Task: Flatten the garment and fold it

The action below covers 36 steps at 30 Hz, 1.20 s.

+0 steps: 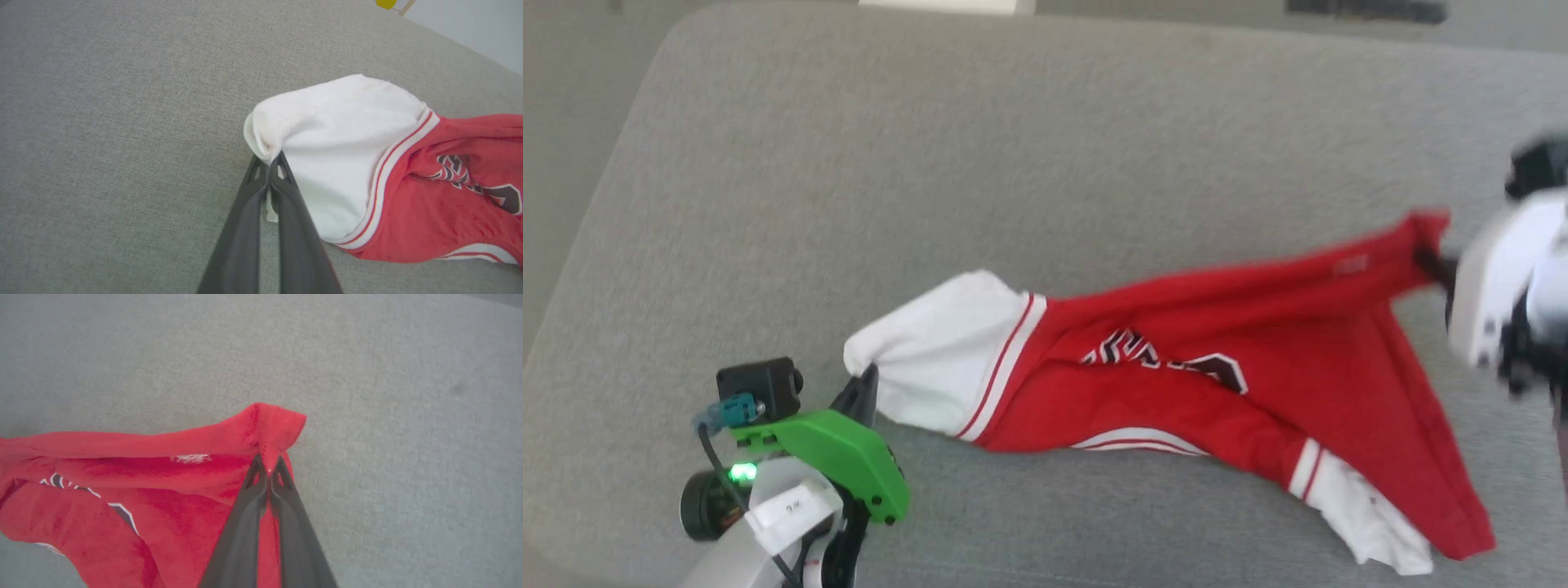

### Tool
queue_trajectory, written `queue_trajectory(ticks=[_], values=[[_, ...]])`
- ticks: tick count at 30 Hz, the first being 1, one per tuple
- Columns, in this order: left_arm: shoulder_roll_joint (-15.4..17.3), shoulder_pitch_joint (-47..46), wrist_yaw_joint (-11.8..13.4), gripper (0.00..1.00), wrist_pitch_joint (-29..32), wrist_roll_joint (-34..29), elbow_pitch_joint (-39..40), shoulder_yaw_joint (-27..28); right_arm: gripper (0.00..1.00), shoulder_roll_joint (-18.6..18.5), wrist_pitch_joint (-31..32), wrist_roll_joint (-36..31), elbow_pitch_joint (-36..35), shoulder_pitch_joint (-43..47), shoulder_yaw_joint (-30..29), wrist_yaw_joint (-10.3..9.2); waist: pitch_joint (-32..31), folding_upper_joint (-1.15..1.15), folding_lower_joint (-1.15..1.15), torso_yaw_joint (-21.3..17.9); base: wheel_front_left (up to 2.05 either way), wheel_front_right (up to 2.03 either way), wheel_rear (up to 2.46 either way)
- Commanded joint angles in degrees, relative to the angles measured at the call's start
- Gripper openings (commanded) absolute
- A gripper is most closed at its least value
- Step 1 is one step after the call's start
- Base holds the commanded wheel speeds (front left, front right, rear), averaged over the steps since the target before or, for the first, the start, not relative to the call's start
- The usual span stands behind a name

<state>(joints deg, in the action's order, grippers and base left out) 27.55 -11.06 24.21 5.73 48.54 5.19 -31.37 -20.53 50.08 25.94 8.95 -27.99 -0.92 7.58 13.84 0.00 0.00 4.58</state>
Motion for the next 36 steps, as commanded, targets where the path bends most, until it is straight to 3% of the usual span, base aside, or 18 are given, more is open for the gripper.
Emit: queue_trajectory(ticks=[1,12,20,27,36], values=[[0.6,1.0,0.4,0.00,0.0,0.4,0.1,0.2,0.00,1.4,0.3,1.0,-1.7,3.9,-1.6,-0.09,-6.4,0.00,0.00,-5.4,0.00,0.00,0.00],[0.2,4.8,0.6,0.00,-0.4,1.8,0.6,-0.2,0.00,12.9,4.4,3.6,-13.0,28.5,-12.4,-0.09,-10.0,0.00,0.00,-6.4,0.00,0.00,0.00],[-0.2,4.9,-0.8,0.00,-1.2,2.8,0.6,0.2,0.00,15.8,5.1,4.0,-16.9,31.4,-14.0,-0.09,-10.3,0.00,0.00,-6.5,0.00,0.00,0.00],[1.7,-3.2,-3.8,0.00,-0.1,2.3,2.0,2.0,0.00,12.0,7.2,6.0,-18.9,22.4,-13.0,-0.09,-11.3,0.00,0.00,-6.6,0.00,0.00,0.00],[4.6,-23.8,-7.8,0.00,6.1,-1.2,1.3,3.0,0.00,4.8,13.2,7.8,-17.8,6.2,-13.1,-0.09,-13.2,0.00,0.00,-6.8,0.00,0.00,0.00]])
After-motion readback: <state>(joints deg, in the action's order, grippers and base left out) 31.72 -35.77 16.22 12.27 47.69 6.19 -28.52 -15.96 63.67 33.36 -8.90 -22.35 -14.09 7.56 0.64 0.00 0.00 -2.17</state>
